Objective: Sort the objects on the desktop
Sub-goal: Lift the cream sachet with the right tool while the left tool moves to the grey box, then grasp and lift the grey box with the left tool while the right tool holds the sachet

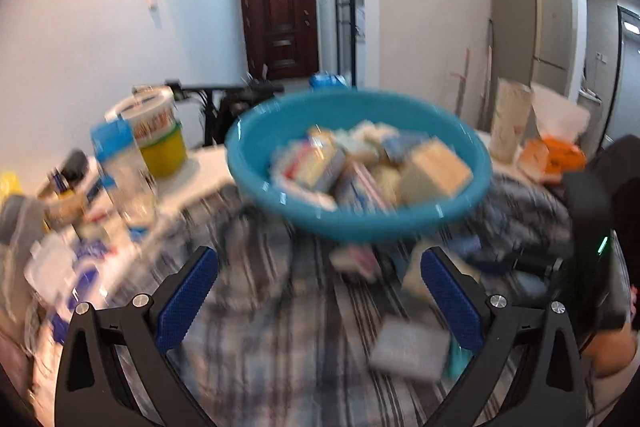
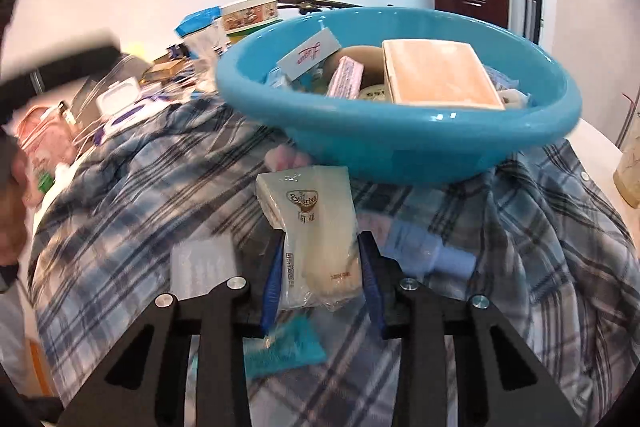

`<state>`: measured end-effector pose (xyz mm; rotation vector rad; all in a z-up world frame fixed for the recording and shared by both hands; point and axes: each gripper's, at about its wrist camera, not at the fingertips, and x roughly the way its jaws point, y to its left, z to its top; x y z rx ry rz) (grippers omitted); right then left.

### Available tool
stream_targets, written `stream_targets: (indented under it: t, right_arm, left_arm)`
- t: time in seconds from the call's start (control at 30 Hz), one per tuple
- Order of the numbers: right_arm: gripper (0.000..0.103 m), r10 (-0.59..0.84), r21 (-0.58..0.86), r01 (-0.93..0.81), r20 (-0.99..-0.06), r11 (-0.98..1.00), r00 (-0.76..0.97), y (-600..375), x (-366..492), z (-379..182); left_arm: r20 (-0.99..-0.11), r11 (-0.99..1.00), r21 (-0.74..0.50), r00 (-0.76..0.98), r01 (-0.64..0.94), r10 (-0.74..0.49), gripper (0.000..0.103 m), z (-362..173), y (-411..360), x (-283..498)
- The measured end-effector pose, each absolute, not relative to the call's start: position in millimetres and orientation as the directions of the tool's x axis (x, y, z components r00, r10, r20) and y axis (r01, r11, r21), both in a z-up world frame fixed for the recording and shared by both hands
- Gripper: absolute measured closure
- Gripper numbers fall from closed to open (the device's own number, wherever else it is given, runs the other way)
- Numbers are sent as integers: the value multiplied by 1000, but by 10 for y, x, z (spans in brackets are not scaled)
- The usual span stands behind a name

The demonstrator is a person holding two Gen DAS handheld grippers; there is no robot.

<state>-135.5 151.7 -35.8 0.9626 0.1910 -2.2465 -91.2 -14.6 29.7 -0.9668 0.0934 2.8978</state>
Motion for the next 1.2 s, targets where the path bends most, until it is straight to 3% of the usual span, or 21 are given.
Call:
stream_targets:
  t: [0.1,0.47,0.53,0.57,0.77,1.0,1.03,1.2]
  right_arm:
    - [69,-513,106,618,-675,-779,-530,1714,-1202,-284]
    - [69,-513,136,569,-632,-811,-581,2095,-1044,-261]
    - [69,-514,135,571,-633,-809,-578,2074,-1043,-262]
    - [69,-519,142,572,-629,-808,-578,2078,-1041,-260]
    - [69,-528,161,566,-622,-809,-578,2140,-1048,-262]
    - [68,-526,149,572,-621,-807,-580,2117,-1027,-259]
    - [68,-526,151,570,-621,-807,-580,2122,-1031,-260]
    - [68,-524,150,570,-627,-808,-577,2113,-1041,-266]
  left_arm:
    - [-627,-986,37,-772,-165,106,0,75,27,-813]
    - [-670,-948,164,-736,-271,95,1,-439,481,-800]
    - [-704,-946,140,-702,-291,112,19,-512,459,-833]
    - [-710,-947,121,-693,-298,127,20,-521,433,-847]
    - [-730,-941,55,-656,-334,190,20,-559,410,-902]
    - [-772,-927,86,-612,-365,170,20,-654,520,-940]
    - [-773,-927,83,-611,-366,172,32,-657,529,-939]
    - [-749,-927,113,-644,-356,156,35,-620,575,-873]
